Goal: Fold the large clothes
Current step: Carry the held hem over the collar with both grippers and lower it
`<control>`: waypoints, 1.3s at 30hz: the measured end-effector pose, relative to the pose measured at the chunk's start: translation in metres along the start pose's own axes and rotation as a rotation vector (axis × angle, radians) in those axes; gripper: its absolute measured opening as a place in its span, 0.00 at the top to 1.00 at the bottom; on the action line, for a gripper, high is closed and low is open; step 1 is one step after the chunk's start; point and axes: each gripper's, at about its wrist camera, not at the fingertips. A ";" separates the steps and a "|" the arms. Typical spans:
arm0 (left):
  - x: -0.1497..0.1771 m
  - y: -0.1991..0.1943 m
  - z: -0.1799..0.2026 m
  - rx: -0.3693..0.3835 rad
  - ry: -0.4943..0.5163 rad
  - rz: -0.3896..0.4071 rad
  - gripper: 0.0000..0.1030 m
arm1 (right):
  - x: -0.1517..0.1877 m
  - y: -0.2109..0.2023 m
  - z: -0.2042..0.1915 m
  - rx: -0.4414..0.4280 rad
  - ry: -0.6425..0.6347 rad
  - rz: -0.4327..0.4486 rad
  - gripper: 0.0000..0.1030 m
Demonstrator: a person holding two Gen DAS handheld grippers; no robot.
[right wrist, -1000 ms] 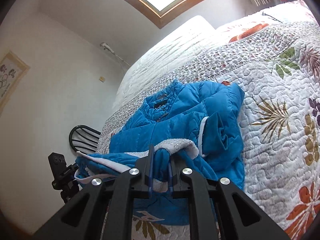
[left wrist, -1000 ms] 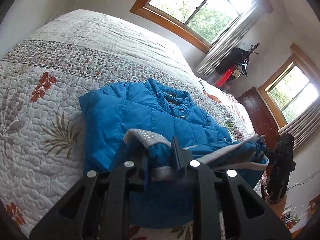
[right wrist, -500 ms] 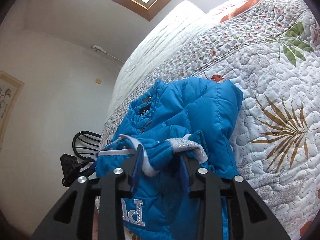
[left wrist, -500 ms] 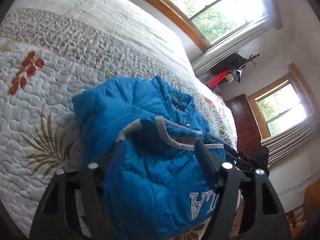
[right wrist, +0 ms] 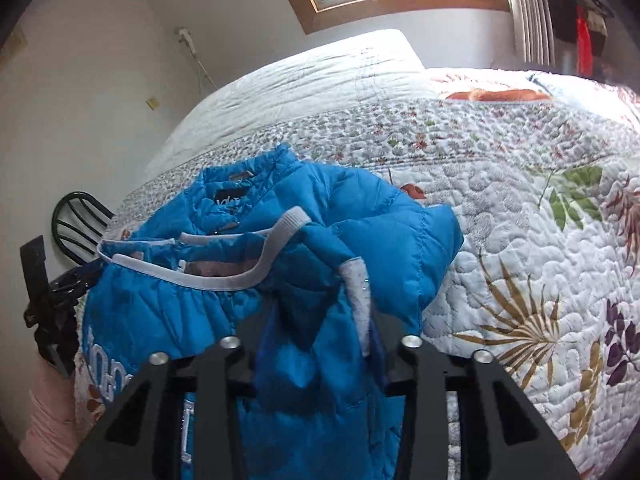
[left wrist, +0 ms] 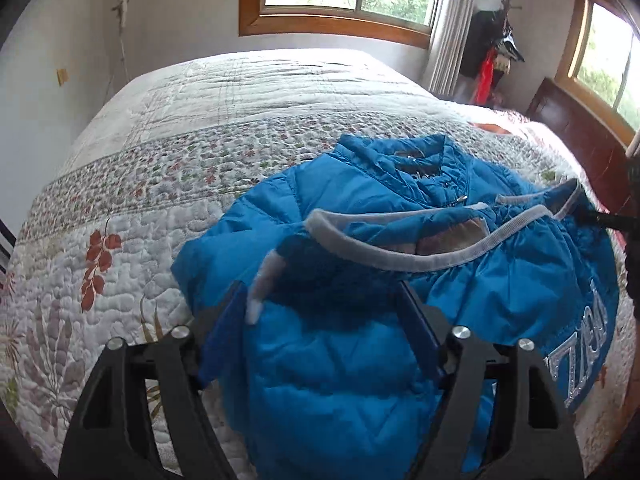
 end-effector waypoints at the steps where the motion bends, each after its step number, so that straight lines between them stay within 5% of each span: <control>1: 0.000 0.001 0.008 -0.038 0.031 0.004 0.61 | 0.001 -0.006 -0.002 -0.003 -0.008 0.010 0.86; 4: 0.003 -0.016 0.016 -0.041 0.046 0.064 0.87 | 0.004 -0.032 -0.005 0.000 -0.032 0.068 0.89; 8: -0.002 -0.060 0.017 -0.015 0.000 0.189 0.90 | -0.005 -0.064 -0.017 -0.042 -0.042 0.129 0.89; 14: -0.047 -0.100 0.019 -0.079 -0.035 0.335 0.90 | -0.058 -0.082 -0.023 -0.052 0.029 0.209 0.89; 18: -0.087 -0.077 0.004 -0.094 -0.083 0.310 0.89 | -0.098 -0.053 -0.004 -0.086 0.137 0.178 0.89; 22: -0.109 -0.017 -0.007 -0.109 -0.108 0.202 0.89 | -0.117 0.000 0.015 -0.068 0.207 0.123 0.89; 27: -0.106 0.060 -0.022 -0.142 -0.128 0.051 0.86 | -0.114 0.068 0.041 -0.009 0.279 0.036 0.89; 31: -0.090 0.112 -0.034 -0.177 -0.135 -0.060 0.74 | -0.100 0.111 0.057 0.046 0.311 -0.041 0.87; 39: -0.091 0.111 -0.040 -0.230 -0.179 -0.077 0.52 | -0.092 0.109 0.061 0.125 0.339 -0.004 0.70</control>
Point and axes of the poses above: each gripper's, at about its wrist camera, not at the fingertips, and y roughly the way its jaws point, z to its right, x to its underside, and after that the axes turned 1 degree about x, right-handed
